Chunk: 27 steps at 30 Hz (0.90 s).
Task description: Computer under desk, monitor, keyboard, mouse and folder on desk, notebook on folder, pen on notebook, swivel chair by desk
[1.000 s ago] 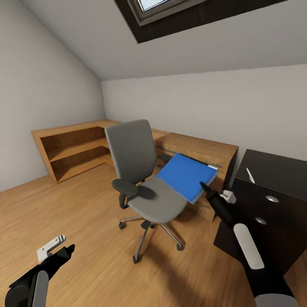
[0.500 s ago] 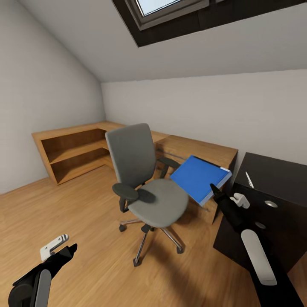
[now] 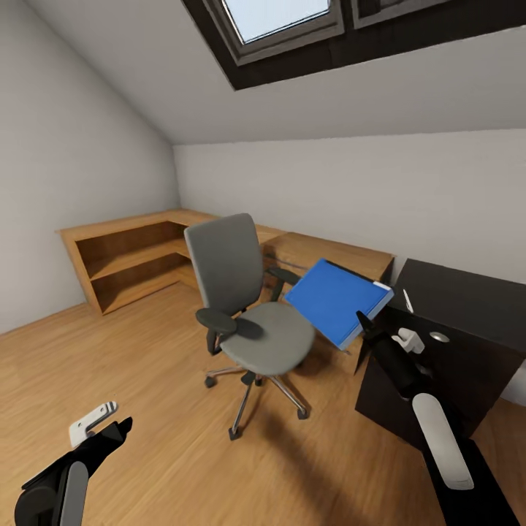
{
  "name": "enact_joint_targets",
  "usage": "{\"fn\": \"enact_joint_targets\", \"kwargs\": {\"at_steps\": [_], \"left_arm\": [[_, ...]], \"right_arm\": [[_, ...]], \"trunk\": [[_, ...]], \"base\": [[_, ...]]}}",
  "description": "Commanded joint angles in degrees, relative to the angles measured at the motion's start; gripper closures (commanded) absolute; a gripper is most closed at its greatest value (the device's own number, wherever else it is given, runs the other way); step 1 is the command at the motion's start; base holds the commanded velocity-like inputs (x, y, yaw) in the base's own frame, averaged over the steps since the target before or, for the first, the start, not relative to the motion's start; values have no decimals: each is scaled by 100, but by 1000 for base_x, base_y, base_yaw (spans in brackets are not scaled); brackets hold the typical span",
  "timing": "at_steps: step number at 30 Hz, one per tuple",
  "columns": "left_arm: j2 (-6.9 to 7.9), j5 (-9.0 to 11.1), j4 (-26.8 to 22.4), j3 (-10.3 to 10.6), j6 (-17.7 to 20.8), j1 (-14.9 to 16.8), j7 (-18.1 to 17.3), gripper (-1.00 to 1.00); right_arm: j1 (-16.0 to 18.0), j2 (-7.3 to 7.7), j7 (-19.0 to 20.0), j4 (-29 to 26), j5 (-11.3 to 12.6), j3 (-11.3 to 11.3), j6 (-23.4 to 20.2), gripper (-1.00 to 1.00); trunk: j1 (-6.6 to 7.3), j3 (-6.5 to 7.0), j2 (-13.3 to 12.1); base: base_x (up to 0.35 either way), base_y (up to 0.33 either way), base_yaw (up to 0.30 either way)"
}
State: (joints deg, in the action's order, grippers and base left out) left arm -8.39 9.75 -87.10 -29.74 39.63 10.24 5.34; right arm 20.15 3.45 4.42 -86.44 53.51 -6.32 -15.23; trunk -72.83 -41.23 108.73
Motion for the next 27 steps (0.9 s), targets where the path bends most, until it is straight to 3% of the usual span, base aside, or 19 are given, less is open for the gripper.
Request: {"fn": "enact_joint_targets", "kwargs": {"at_steps": [1, 11, 17, 19, 20, 23, 27], "left_arm": [[-3, 62, -8, -5, 27, 4, 46, -100], [-12, 62, 23, -1, 27, 4, 34, -100], [-1, -29, 623, 3, -74, 4, 15, -100], [0, -187, 966, 3, -445, 7, 3, -100], [-3, -450, 1446, 3, -1040, -28, -11, -100], [-4, -910, 2416, 3, -2222, -86, -27, -100], [5, -1427, 3514, 5, -3377, -100, -25, -100]], "right_arm": [[5, 0, 16, -2, 37, -10, -35, 100], [1, 7, 20, -26, 34, -10, -41, 100], [-145, 14, 41, -251, 36, -10, -42, 100], [-191, 20, 46, -308, 36, -10, -42, 100], [-209, 23, 53, -331, 36, -10, -42, 100], [-219, 24, 51, -343, 36, -10, -46, 100], [-222, 24, 50, -346, 36, -5, -49, 100]], "trunk": [[27, 13, -39], [246, 192, -440], [378, 300, -680], [422, 336, -760], [444, 354, -801], [510, 408, -921], [598, 480, -1081]], "base": [[-276, 0, -186], [-52, 0, -253], [-1, 0, -269], [0, 0, -270], [0, 0, -271], [0, 0, -277], [0, 0, -291]]}}
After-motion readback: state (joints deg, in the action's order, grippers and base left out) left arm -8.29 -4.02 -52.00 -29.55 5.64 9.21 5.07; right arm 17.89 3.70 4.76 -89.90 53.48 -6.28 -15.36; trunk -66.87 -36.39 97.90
